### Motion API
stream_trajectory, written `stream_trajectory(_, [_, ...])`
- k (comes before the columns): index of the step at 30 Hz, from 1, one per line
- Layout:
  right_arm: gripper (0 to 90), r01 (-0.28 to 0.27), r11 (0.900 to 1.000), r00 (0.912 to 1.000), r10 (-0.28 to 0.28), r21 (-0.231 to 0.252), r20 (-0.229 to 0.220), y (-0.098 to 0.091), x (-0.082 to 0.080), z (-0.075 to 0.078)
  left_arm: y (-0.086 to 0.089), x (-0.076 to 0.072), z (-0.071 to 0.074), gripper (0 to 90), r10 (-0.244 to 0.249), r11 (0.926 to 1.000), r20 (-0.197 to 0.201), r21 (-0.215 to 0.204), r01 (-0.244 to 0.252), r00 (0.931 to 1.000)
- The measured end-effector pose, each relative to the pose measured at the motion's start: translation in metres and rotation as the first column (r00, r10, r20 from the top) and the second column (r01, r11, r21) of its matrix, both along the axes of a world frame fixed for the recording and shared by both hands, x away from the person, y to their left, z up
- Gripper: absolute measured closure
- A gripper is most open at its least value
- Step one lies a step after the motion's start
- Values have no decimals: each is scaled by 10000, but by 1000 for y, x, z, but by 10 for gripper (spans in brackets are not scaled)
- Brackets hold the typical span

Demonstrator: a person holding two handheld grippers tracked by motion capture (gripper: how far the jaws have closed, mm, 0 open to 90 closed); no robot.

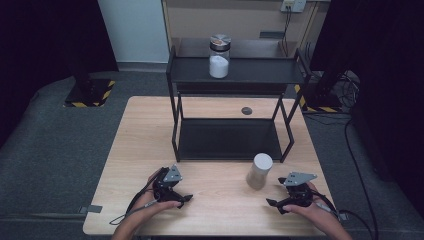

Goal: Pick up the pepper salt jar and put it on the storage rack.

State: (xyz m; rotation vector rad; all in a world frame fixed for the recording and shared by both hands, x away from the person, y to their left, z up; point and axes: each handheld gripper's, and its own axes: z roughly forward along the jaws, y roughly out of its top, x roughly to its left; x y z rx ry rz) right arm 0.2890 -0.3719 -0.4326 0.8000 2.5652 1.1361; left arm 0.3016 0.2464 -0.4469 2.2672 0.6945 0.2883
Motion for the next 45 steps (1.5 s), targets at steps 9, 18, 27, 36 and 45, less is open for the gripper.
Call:
stream_trajectory(9, [81, -26, 9997, 9999, 23, 241, 113, -5, 3, 12, 0, 0, 0, 0, -3, 10000, -1, 3, 3, 10000])
stream_trajectory(18, [82, -256, 9991, 9993, 246, 345, 298, -3, 7, 24, 0, -1, 0, 0, 49, 10000, -3, 3, -49, 10000])
stream_trajectory(27, [85, -200, 9984, 9992, 181, 532, 351, -3, 10, 27, 0, -1, 0, 0, 59, 10000, -3, -9, -59, 10000])
stream_trajectory(36, [93, -45, 9970, 9991, 13, 772, 426, 2, 17, 29, 0, -1, 0, 0, 60, 10000, -3, -10, -60, 10000])
stream_trajectory(45, [112, -22, 9957, 9980, -37, 925, 633, 15, 22, 31, 0, -1, 0, 0, 61, 10000, -2, -10, -61, 10000])
